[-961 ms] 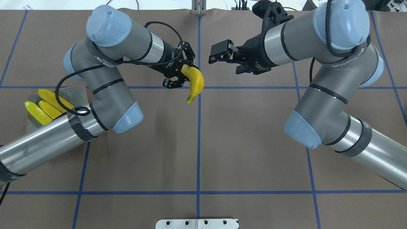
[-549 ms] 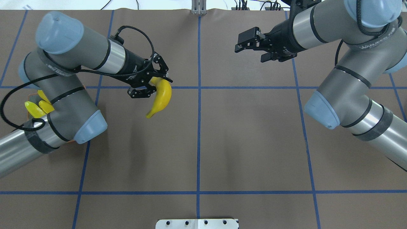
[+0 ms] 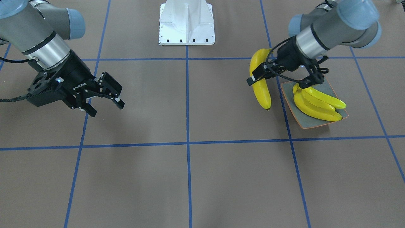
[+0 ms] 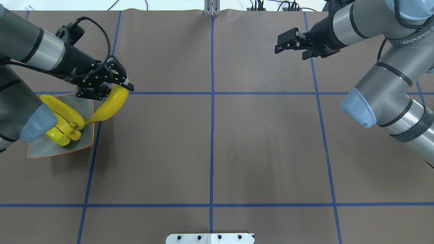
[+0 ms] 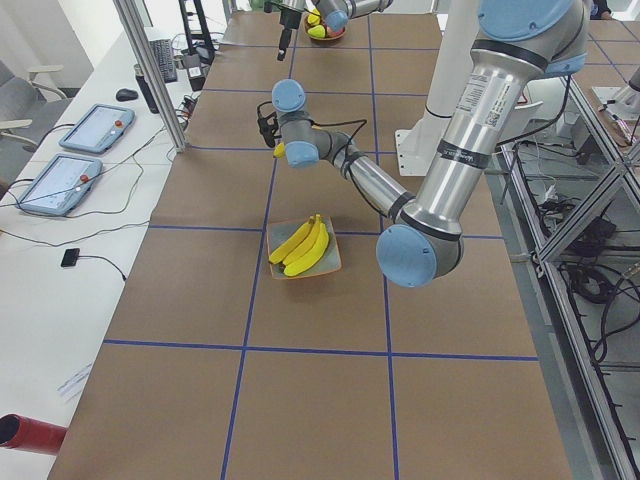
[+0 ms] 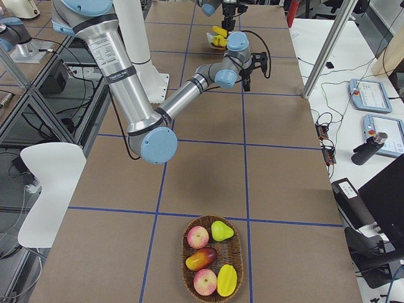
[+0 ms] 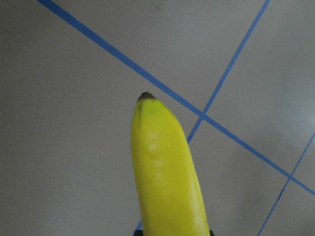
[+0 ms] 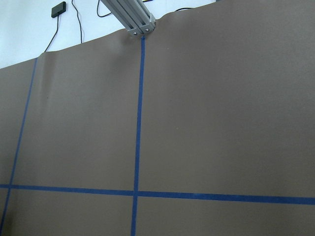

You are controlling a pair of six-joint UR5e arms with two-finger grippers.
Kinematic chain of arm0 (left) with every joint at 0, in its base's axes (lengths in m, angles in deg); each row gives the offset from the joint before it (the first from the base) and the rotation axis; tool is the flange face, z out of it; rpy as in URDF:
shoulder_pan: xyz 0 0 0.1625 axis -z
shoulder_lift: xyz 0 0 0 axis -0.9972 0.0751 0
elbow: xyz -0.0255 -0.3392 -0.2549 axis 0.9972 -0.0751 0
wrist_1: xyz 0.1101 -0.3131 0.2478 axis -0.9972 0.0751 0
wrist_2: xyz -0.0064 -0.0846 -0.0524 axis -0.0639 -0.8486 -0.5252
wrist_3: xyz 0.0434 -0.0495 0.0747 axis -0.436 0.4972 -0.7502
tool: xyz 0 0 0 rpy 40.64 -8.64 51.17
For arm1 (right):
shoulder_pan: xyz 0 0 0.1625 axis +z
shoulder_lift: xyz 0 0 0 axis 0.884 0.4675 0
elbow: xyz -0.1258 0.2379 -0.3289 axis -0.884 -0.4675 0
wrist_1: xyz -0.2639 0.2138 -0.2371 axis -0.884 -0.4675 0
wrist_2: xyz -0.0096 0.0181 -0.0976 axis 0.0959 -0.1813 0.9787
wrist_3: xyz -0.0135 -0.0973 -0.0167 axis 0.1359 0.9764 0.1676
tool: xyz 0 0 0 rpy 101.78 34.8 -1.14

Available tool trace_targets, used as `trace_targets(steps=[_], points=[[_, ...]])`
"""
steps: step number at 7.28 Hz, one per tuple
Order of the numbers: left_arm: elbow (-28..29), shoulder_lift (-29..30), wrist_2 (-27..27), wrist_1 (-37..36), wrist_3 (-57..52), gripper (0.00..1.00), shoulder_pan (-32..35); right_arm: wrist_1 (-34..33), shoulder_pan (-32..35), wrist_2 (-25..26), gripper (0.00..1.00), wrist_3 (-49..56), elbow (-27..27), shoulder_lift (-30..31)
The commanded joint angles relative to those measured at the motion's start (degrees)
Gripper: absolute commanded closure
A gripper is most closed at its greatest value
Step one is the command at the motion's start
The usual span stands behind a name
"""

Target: Transfer all bananas from basket to plate

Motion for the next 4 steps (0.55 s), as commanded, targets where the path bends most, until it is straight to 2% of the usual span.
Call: trace_targets(steps=[1, 2, 4], points=[[-0.2, -10.8, -3.4, 4.7, -17.2, 1.0, 4.8, -5.5, 1.8, -0.4, 0.0, 7.3, 0.0, 0.1], [0.0, -14.2, -4.3, 5.3, -22.4, 1.0, 5.8, -5.6, 2.7, -0.4, 0.0, 7.8, -0.3, 0.3], [1.3, -17.0, -5.7, 5.4, -31.1, 1.0, 7.8, -7.8, 4.0, -0.6, 0.0, 13.4, -1.9, 0.8]])
